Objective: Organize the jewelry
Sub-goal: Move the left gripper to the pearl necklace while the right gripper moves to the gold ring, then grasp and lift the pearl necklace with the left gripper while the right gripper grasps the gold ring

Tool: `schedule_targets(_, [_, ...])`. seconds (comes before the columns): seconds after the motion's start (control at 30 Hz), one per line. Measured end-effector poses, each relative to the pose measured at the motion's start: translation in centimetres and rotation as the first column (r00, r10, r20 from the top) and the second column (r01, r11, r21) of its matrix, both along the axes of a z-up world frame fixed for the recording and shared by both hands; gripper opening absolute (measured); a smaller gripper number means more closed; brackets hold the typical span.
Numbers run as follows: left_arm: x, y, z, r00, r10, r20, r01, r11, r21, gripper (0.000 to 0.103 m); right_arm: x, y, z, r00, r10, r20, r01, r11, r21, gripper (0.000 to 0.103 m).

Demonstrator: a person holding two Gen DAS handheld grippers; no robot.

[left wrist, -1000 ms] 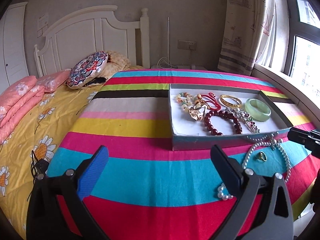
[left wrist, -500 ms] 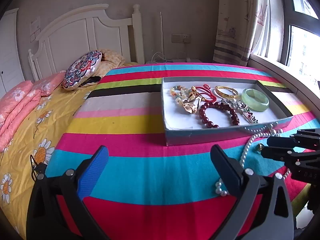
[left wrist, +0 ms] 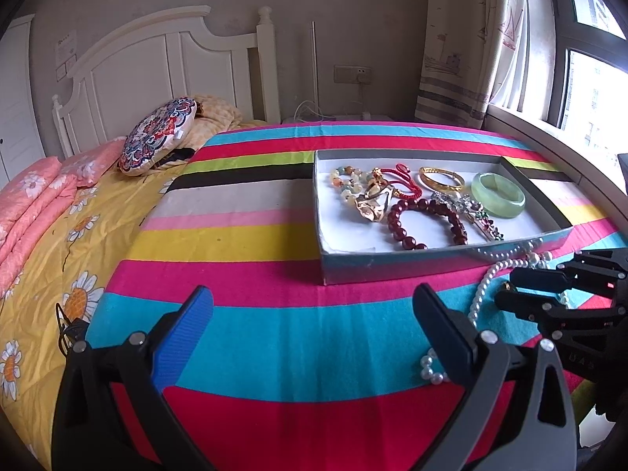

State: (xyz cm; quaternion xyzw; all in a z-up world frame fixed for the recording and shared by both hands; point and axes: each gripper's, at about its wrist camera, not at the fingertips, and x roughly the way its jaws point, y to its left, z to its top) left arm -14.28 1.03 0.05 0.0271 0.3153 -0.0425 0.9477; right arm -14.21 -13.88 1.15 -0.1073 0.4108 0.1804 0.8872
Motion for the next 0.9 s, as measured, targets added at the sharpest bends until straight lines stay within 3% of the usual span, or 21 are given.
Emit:
schedule_targets(0.3, [0.3, -0.1, -0.1, 1.0, -0.023, -0.021, 0.023, 1.0, -0.003, 0.101, -2.1, -2.1, 1.6, 0.998, -0.012, 0.066, 0.009, 0.999, 0.051, 0.022])
schedule_targets(0.47, [-0.8, -2.2, 0.2, 0.994, -0.106, -0.003, 0.106, 0.992, 0.074, 0.101, -3.3, -5.2, 2.6, 0.994, -0.068, 0.09, 0.06, 0.994, 0.096, 0.023])
schedule_targets(0.67, [-2.6, -6.5, -0.3, 0.951, -0.304, -0.053, 0.306, 0.95, 0.054, 0.101, -4.3, -7.7, 2.6, 0.989, -0.123, 0.079, 0.111, 0.984, 0.141, 0.023])
schedule_targets(0.9, [-0.4, -7.8, -2.3, 0.902, -0.381, -0.201, 0.382, 0.923, -0.034, 0.095, -4.6, -8.5, 1.7, 0.989, -0.136, 0.063, 0.125, 0.98, 0.157, 0.023])
